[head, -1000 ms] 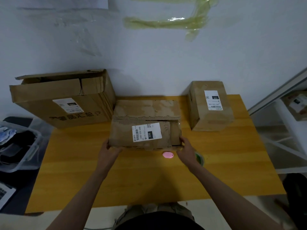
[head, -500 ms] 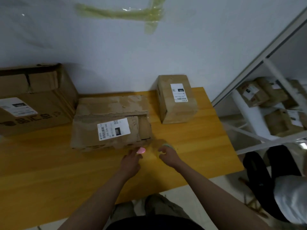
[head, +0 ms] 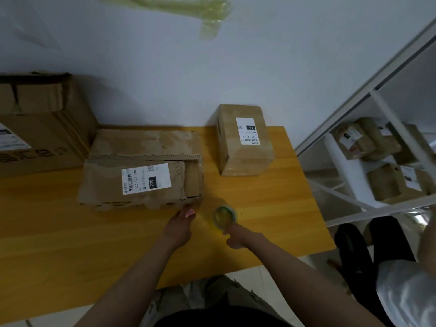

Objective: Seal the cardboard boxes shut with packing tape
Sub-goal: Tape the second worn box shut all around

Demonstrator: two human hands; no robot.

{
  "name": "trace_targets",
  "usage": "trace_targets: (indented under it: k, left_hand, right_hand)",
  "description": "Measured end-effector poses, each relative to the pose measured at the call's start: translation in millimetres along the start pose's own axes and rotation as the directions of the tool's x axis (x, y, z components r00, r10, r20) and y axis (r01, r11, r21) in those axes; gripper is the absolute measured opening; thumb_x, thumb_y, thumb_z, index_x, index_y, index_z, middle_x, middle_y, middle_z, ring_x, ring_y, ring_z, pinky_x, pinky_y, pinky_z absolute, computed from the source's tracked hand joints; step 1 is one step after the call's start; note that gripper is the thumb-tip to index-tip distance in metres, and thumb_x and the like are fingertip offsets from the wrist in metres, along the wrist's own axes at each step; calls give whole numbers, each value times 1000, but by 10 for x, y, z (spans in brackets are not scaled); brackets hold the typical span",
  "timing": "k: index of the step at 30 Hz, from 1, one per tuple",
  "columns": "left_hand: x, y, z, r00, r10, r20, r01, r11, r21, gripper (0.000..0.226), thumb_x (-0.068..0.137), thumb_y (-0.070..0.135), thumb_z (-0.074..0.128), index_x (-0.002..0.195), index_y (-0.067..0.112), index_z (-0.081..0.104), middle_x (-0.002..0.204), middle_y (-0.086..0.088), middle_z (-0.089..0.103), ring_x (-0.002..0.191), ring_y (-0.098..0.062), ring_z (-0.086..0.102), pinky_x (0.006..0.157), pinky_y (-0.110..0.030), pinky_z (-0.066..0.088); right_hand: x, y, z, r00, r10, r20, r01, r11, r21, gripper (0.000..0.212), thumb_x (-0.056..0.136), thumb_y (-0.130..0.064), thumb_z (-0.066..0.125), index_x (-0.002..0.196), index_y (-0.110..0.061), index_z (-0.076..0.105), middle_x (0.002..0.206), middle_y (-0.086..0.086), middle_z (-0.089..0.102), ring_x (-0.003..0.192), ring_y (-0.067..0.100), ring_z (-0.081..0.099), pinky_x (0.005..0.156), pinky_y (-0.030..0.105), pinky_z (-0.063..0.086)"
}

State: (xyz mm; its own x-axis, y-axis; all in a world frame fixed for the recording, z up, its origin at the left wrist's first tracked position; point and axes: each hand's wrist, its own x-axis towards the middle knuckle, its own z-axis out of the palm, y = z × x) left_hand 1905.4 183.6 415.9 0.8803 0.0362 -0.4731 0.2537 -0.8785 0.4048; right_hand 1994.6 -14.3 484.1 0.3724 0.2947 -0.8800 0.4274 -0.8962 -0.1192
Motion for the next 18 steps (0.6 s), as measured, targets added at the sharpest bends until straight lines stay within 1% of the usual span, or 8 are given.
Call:
trace_targets:
  k: [4, 5, 7, 10, 11, 13, 15, 18]
  left_hand:
    - [59, 36, 20, 1000, -12, -2, 12, 997, -71, 58, 91, 7, 56, 146, 20, 45, 156, -4, 25, 129, -30, 48, 87, -35, 49]
    - [67, 50, 25, 1000, -21, -5, 21, 996, -83, 58, 91, 8, 57, 146, 20, 45, 156, -4, 26, 126, -30, 50, 84, -34, 47]
    - [62, 95, 15, 999, -53, 7, 54, 993, -103, 58, 91, 8, 58, 146, 21, 44, 156, -4, 27, 120, -30, 54, 80, -34, 46]
    - [37, 180, -22, 996, -89, 31, 92, 985, -142, 57, 93, 13, 60, 146, 22, 44, 155, -5, 32, 118, -29, 58, 81, -34, 48]
    - [26, 217, -53, 996, -87, 16, 89, 986, -144, 53, 94, 16, 60, 145, 20, 46, 154, -5, 34, 120, -28, 58, 85, -35, 49]
    - [3, 347, -164, 995, -88, -48, 74, 968, -242, 41, 100, 21, 56, 140, 16, 54, 148, -5, 43, 120, -26, 58, 92, -35, 49]
    - [-47, 538, -347, 986, -127, -104, 62, 873, -483, 33, 104, 32, 48, 126, 13, 64, 128, -3, 58, 109, -21, 60, 86, -33, 47]
    - [-138, 791, -683, 965, -220, -140, 16, 588, -809, 60, 95, 59, 35, 88, 8, 65, 84, -11, 64, 77, -29, 58, 69, -42, 44]
  right_hand:
    - [28, 7, 57, 996, -81, -32, 78, 992, -104, 51, 106, -6, 34, 156, -7, 29, 167, 13, 7, 154, 30, 7, 117, 50, 30]
    - [27, 26, 56, 994, -101, -42, 97, 991, -87, 49, 106, -8, 36, 155, -8, 32, 166, 12, 8, 154, 30, 9, 117, 49, 30]
    - [-11, 42, 24, 988, -110, -109, 110, 994, -9, 43, 104, -13, 45, 147, -9, 47, 159, 14, 29, 144, 33, 35, 111, 48, 40]
    - [-81, 63, -151, 936, -110, -333, 159, 980, 122, 22, 93, -16, 66, 112, -8, 72, 125, 11, 66, 114, 27, 61, 98, 40, 49]
    - [-114, 79, -236, 912, -103, -397, 171, 975, 139, 11, 88, -15, 71, 97, -10, 70, 116, 9, 67, 108, 25, 61, 92, 36, 49]
    - [-169, 106, -405, 872, -82, -482, 190, 965, 180, 35, 80, -15, 81, 78, -21, 47, 94, 1, 55, 88, 21, 52, 67, 31, 40]
    - [-249, 84, -557, 849, -64, -525, 214, 950, 229, 56, 74, -15, 86, 75, -26, 31, 81, -6, 42, 71, 12, 40, 54, 26, 27]
    - [-394, -11, -814, 801, -98, -590, 285, 930, 232, 41, 74, -17, 87, 91, -21, 50, 91, -7, 53, 82, 15, 51, 63, 27, 42]
